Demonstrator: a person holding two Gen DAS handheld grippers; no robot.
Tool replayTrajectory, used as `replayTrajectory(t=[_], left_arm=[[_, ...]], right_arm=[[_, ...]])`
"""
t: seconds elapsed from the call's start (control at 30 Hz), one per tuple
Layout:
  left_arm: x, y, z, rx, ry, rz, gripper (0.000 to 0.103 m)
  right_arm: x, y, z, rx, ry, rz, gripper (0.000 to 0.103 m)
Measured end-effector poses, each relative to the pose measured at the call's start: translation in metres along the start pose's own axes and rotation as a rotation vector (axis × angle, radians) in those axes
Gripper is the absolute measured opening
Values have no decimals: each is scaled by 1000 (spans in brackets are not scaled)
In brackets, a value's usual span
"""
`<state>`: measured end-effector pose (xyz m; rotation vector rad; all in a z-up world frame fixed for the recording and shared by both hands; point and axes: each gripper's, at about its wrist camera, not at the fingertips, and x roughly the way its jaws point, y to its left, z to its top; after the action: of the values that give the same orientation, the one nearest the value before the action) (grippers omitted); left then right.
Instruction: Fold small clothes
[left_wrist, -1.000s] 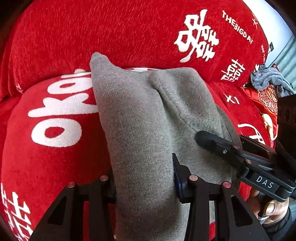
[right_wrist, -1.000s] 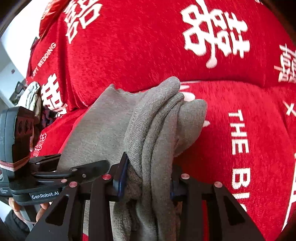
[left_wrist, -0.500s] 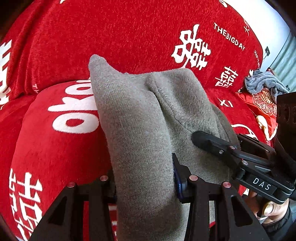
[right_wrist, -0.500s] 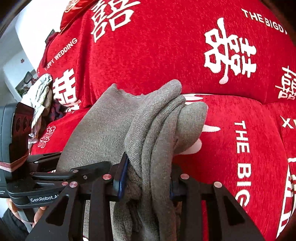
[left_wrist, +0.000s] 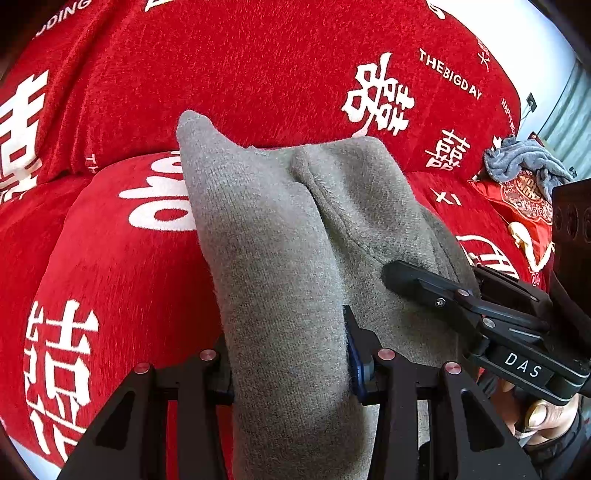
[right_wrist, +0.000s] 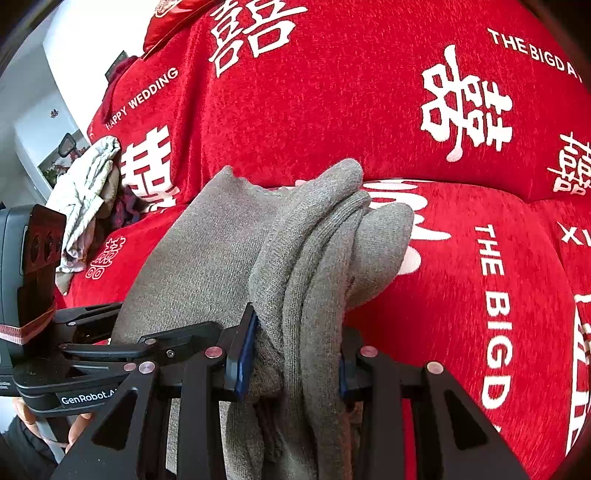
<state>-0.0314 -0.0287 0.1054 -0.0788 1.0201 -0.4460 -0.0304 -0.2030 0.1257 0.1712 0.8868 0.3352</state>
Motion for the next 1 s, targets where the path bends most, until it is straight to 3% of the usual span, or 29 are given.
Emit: replayTrajectory(t=[0.63,1.0], left_arm=[[-6,2,-38,-13,-11,9,45],[18,20,-70,-34,23,2,47]], right_arm=[[-4,13,-30,-46,6,9,37],[18,-9,-56,-15,67,28,37]])
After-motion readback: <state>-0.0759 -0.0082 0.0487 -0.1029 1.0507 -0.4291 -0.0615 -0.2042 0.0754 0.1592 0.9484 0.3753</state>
